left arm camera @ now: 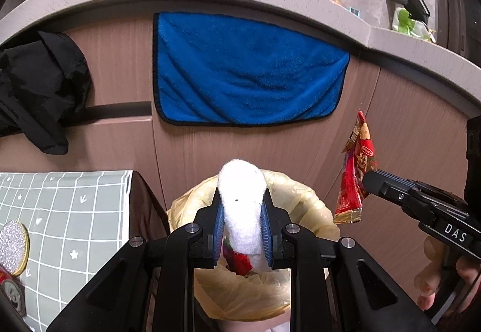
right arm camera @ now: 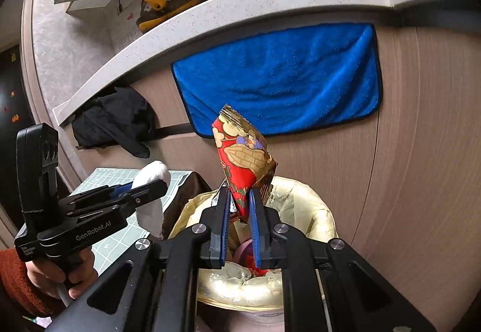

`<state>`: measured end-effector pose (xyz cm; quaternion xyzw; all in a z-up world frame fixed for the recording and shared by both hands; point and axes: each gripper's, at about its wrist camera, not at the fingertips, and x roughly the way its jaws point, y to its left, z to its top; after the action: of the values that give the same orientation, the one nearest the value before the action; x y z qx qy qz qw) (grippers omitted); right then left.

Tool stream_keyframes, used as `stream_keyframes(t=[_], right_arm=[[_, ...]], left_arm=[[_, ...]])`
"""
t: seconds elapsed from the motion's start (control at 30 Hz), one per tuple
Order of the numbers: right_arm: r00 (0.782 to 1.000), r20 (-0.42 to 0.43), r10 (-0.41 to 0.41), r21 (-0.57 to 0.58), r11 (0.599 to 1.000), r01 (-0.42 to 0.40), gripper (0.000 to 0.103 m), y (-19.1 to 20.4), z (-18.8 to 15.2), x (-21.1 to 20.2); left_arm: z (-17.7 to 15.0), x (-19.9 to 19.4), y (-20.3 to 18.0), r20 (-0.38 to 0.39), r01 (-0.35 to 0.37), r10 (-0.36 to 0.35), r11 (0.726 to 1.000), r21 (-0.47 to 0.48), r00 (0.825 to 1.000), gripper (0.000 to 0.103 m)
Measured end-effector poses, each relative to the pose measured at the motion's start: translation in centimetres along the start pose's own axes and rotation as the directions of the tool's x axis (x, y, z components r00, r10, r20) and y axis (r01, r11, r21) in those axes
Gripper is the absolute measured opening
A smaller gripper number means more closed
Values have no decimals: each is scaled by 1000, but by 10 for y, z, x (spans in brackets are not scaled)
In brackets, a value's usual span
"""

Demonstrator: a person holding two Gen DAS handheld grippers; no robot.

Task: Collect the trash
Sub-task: 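Carry the tissue and wrapper over the trash bin with both grippers, then open both grippers to drop the tissue and wrapper into the bin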

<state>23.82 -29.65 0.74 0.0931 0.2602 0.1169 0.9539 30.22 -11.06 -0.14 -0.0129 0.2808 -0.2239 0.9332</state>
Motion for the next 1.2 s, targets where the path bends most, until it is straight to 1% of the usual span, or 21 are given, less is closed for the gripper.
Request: stream_keyframes(t=[0.4,0.57,0.77,0.87,0.9,0.93,0.97,1.0,1.03,1.1,1.2], right_arm=[[998,-58,-2,27,1000,4,12,-13,-10,30],[997,-76,-6,30,1000,9,12,-14,-10,40],[997,-82,-12,32,999,14,15,-14,-11,45],[996,-87,-17,33,999,20,15,-14,-11,47],[996,-88,-20,36,999,23,15,-14,-12,48],[996,-90,-24,39,999,27,16,-15,-13,48],[995,-96,-28,44,998,33,24,-15,-13,49],[995,-99,-32,49,998,37,35,-17,-13,49],[994,-100,-35,56,998,41,39,-17,-14,49],[994,-102,-46,63,997,52,40,-18,-15,50],[993,-105,-61,67,995,68,40,-19,-16,49]], left_arm=[[-8,24,2,-47,-11,12,1000,5,999,22],[-12,33,6,-74,-1,-1,1000,-14,997,22],[-14,39,9,-89,16,-19,999,-35,996,22],[-14,42,10,-100,34,-38,999,-40,994,26],[-14,43,10,-105,40,-44,998,-37,993,31],[-14,43,10,-109,43,-47,998,-36,993,34],[-14,44,11,-114,51,-55,998,-39,992,39],[-14,43,12,-116,56,-61,997,-45,991,41],[-13,42,14,-113,53,-59,997,-54,992,41],[-11,38,17,-100,41,-47,997,-59,994,44],[-8,29,21,-78,32,-37,997,-65,996,45]])
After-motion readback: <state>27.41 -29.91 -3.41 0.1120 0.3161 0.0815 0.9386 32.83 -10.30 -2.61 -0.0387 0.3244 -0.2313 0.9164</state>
